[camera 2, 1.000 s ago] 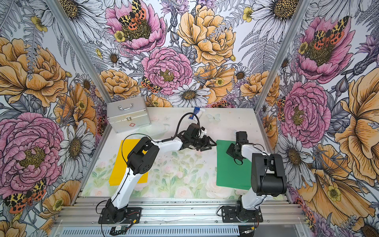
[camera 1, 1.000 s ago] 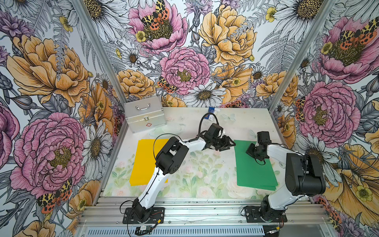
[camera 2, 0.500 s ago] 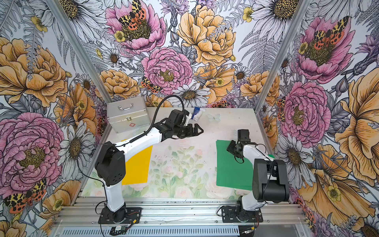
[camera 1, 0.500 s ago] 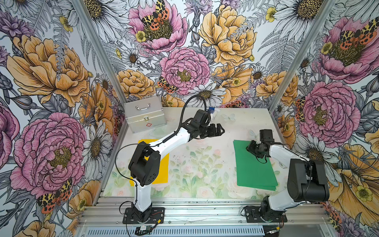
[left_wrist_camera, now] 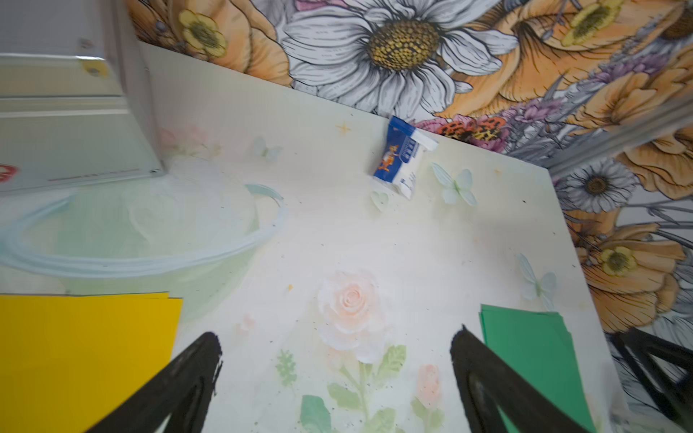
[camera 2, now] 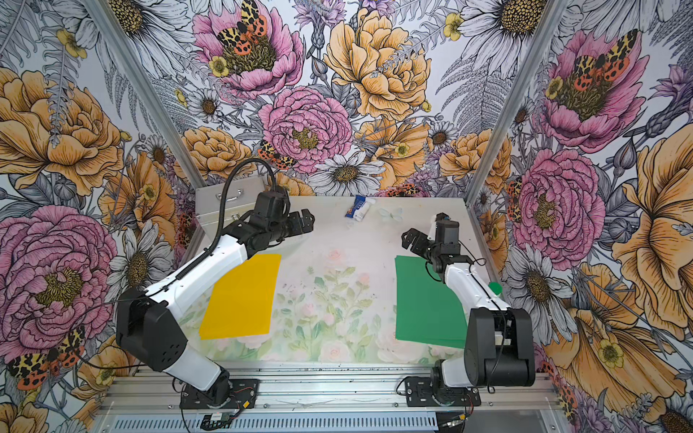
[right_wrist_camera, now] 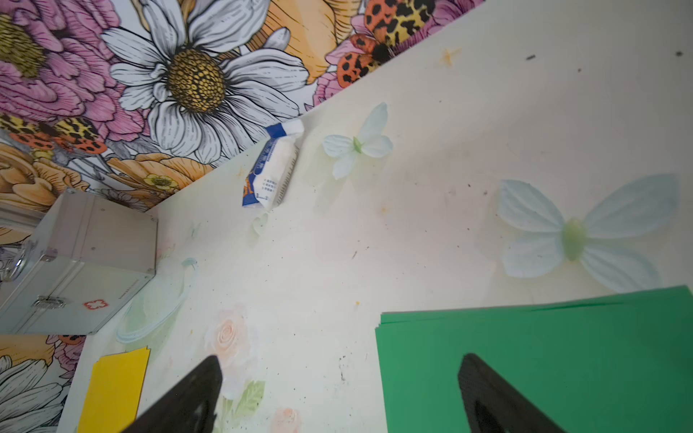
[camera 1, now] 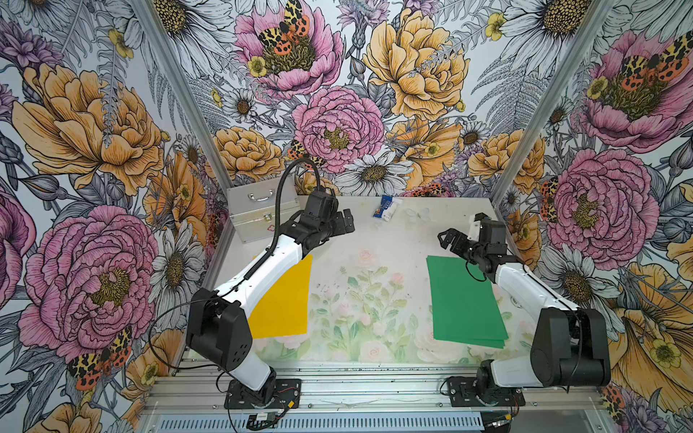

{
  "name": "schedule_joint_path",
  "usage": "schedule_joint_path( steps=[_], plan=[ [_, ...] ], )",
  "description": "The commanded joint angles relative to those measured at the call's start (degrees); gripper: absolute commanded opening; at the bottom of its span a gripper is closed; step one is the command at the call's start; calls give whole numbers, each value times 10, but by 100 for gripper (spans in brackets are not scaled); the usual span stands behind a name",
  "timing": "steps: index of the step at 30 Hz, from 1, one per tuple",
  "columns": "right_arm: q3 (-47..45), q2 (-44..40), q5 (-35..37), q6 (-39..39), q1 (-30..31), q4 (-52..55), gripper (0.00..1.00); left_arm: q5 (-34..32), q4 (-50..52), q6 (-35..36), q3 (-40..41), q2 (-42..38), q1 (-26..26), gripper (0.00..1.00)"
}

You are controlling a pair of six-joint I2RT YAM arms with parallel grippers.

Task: Sort the scattered colored papers by color
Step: Reset both arms

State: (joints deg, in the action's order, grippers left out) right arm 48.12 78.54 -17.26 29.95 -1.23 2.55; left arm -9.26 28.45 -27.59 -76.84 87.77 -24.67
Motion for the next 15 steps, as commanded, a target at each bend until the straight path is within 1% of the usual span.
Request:
schedule_joint_path(
  steps=[1, 4, 7, 8, 9, 12, 15],
  plan=[
    [-65, -61, 8, -26, 8, -149, 100, -109, -65, 36, 68, -50, 32, 98],
    [-126, -110, 48, -55, 12, -232, 100, -147, -144, 65, 145, -82, 61, 98],
    [-158, -131, 119, -114, 18, -245, 100, -195, -199, 119, 196, -91, 87, 98],
    [-167, -133, 135, -129, 19, -250, 99, -200, -205, 126, 204, -89, 100, 98],
    [-176, -134, 144, -142, 19, -261, 99, -200, -204, 130, 208, -83, 121, 98],
    [-196, -120, 181, -163, 21, -283, 100, -203, -204, 113, 218, -59, 183, 98],
    [-185, -95, 238, -183, 19, -230, 99, -266, -220, 108, 233, -25, 223, 98]
  ],
)
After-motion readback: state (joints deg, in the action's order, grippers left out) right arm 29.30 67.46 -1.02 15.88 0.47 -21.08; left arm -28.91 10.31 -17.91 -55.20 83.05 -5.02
